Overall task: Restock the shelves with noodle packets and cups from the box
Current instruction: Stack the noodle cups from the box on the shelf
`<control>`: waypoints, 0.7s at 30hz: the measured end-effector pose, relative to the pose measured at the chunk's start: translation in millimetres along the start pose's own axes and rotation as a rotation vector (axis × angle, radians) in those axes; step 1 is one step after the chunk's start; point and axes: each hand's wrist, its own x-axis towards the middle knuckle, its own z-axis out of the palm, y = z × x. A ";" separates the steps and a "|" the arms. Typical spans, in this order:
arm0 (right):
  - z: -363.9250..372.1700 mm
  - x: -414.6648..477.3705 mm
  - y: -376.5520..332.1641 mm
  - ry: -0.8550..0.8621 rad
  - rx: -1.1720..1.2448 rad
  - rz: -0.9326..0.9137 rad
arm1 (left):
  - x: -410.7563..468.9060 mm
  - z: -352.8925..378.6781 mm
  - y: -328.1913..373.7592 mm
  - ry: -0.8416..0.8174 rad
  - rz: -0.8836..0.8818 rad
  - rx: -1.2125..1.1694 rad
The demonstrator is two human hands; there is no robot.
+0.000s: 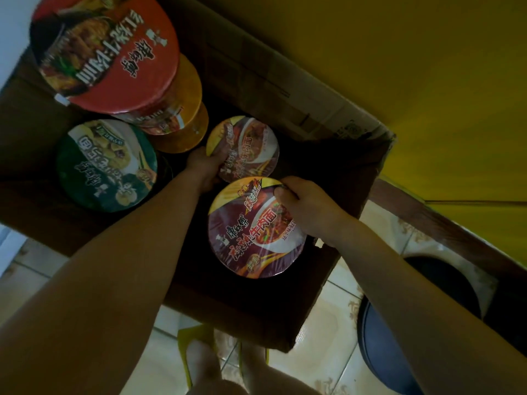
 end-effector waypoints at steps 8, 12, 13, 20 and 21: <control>-11.4 -38.8 -20.8 0.028 0.026 0.002 | -45.8 -14.6 23.6 -0.022 0.007 0.006; -19.8 -62.8 -34.8 0.042 0.012 -0.007 | -80.5 -19.2 40.1 -0.050 0.048 0.006; -22.6 -70.0 -39.1 0.043 0.012 -0.006 | -89.1 -20.2 44.7 -0.055 0.057 0.007; -46.3 -130.1 -73.2 0.003 -0.044 -0.044 | -162.5 -25.7 82.4 -0.072 0.086 0.047; -49.4 -139.9 -78.8 0.000 -0.048 -0.041 | -174.0 -28.3 89.3 -0.080 0.091 0.045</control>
